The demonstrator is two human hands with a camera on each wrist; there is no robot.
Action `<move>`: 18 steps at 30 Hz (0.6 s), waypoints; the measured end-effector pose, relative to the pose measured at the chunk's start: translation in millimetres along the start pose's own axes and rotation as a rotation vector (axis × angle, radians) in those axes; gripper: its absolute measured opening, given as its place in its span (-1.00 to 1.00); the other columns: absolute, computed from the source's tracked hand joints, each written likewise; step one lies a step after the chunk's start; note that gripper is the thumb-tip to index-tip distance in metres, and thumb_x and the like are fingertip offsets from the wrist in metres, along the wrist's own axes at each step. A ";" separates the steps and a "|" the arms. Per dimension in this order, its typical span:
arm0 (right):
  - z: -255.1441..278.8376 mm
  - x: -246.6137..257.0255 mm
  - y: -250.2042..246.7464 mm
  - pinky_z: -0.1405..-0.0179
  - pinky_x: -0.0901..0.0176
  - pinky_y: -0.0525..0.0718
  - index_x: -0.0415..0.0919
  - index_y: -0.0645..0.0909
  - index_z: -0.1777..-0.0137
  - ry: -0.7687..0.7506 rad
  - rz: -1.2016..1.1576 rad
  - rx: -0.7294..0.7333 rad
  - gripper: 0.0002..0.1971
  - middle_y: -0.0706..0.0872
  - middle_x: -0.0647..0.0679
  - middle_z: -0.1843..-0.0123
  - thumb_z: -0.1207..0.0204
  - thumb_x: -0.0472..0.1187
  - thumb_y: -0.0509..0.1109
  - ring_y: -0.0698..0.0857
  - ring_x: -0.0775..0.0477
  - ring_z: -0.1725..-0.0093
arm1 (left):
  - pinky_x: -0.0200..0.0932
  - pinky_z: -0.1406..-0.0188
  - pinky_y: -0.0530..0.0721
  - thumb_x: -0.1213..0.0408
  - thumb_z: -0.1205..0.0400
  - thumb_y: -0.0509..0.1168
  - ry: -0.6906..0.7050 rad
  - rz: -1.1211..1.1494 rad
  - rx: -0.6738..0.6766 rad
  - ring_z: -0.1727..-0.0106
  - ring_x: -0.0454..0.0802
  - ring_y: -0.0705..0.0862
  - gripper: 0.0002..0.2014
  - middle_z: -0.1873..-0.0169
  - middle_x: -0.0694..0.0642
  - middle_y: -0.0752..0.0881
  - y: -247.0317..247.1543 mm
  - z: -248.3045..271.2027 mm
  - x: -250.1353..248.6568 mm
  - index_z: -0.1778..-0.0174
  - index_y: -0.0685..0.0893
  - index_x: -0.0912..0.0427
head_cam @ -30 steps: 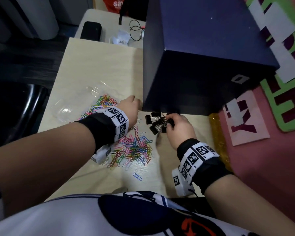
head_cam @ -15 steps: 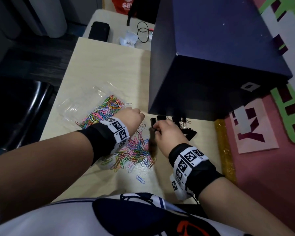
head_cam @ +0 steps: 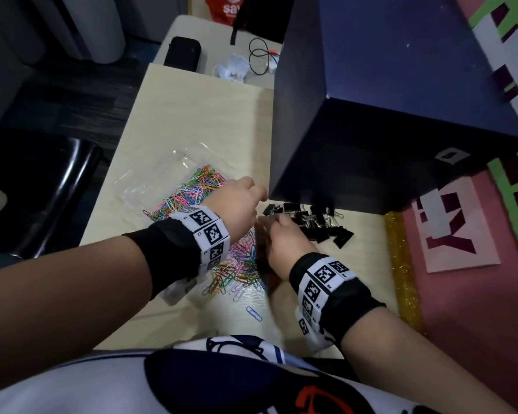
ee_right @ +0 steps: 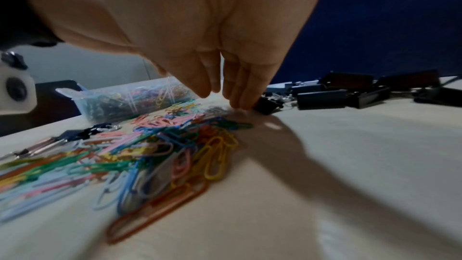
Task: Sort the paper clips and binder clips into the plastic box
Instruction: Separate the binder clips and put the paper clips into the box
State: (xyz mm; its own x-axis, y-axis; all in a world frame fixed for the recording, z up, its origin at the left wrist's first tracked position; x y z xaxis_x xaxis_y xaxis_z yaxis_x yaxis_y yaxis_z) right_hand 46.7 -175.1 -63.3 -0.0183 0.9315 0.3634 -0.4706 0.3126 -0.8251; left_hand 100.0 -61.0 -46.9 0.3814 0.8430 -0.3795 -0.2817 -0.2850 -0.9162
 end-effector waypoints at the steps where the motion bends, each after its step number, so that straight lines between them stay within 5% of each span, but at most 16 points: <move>1: -1.6 3.3 1.9 -0.49 0.04 0.39 -0.09 0.33 -0.54 0.004 0.029 0.033 -0.45 0.33 -0.13 -0.49 -0.53 -0.37 0.18 0.37 -0.21 -0.45 | 0.11 -0.19 0.59 0.33 -0.59 0.26 -0.003 -0.043 -0.017 -0.23 0.23 0.55 -0.67 -0.19 0.19 0.56 -3.3 5.3 6.1 -0.29 0.54 0.12; 6: -9.5 23.2 11.3 -0.33 -0.02 0.46 -0.21 0.45 -0.30 0.028 0.108 0.151 -0.64 0.43 -0.19 -0.28 -0.51 -0.38 0.13 0.46 -0.27 -0.33 | -0.02 0.27 0.53 0.30 -0.55 0.26 -0.149 -0.214 -0.032 -0.02 0.21 0.61 -0.81 -0.02 0.14 0.60 -22.5 29.6 49.4 -0.07 0.51 0.10; 10: -29.3 38.9 3.0 -0.30 -0.02 0.52 -0.13 0.54 -0.30 0.032 0.068 0.064 -0.62 0.49 -0.17 -0.28 -0.52 -0.38 0.14 0.52 -0.24 -0.31 | -0.04 0.28 0.56 0.04 -0.60 0.25 -0.206 -0.283 0.064 0.07 0.21 0.65 -0.80 0.08 0.13 0.64 -29.7 49.9 68.1 0.06 0.48 0.09; 14: -55.4 49.8 -13.1 -0.29 0.02 0.50 -0.11 0.53 -0.35 0.027 0.024 -0.114 -0.64 0.49 -0.15 -0.34 -0.58 -0.35 0.20 0.53 -0.20 -0.33 | -0.07 0.28 0.55 0.18 -0.65 0.18 -0.202 -0.363 0.166 0.09 0.15 0.68 -0.91 0.11 0.09 0.68 -21.7 64.0 74.5 0.04 0.57 0.08; 18: -76.7 56.3 -13.0 -0.51 0.04 0.37 -0.15 0.33 -0.55 -0.019 0.028 -0.078 -0.42 0.32 -0.12 -0.58 -0.52 -0.46 0.14 0.38 -0.18 -0.53 | -0.08 0.29 0.54 0.28 -0.64 0.19 -0.223 -0.366 0.175 0.10 0.14 0.68 -0.94 0.13 0.07 0.68 -20.4 73.6 89.4 0.11 0.53 0.04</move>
State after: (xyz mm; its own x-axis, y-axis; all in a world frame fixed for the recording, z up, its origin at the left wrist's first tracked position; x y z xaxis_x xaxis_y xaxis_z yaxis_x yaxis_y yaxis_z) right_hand 119.5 -112.4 -65.3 -0.0472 0.9365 0.3475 -0.3998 0.3011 -0.8658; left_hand 75.0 53.8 -52.6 0.2897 0.9569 0.0198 -0.3152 0.1149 -0.9420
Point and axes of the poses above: each hand's wrist, its own z-axis away from the middle knuckle, its own y-axis out of the palm, x = y × z, the point moved 4 cm from there along -z, towards the middle knuckle
